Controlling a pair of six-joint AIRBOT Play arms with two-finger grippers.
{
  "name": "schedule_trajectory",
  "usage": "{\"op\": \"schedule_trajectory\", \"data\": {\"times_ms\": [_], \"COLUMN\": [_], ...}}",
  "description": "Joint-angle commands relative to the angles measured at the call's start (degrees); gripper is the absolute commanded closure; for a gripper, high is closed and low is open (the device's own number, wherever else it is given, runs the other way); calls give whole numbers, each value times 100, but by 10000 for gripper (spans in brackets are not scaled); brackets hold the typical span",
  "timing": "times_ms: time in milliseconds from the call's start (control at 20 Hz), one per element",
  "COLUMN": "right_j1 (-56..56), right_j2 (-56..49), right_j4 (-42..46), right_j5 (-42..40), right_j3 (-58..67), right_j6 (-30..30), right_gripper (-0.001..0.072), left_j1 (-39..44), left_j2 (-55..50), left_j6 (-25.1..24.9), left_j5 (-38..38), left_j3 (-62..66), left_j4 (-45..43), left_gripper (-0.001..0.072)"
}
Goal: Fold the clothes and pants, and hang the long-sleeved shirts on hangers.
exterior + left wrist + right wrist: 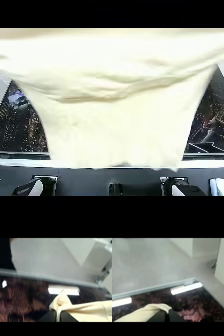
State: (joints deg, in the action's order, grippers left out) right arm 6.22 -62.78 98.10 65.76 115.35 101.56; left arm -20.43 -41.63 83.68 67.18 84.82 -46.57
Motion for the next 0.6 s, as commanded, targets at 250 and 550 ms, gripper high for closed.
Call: {"op": "schedule_trajectory", "data": {"times_ms": [250, 550], "right_j1": [-42, -63], "right_j2": [-3917, -4424], "right_j4": [-4249, -4284], "right_j5": [372, 1360], "right_j3": [9, 13], "right_j6": [1327, 774], "right_gripper": [678, -2], "left_j1": [1259, 1443], "left_j2": [-485, -745], "left_j6": [-11, -35], "left_j5": [-2597, -3432], "left_j3": [-5318, -5759], "left_j4": [1705, 2177], "left_gripper": [675, 674]}}
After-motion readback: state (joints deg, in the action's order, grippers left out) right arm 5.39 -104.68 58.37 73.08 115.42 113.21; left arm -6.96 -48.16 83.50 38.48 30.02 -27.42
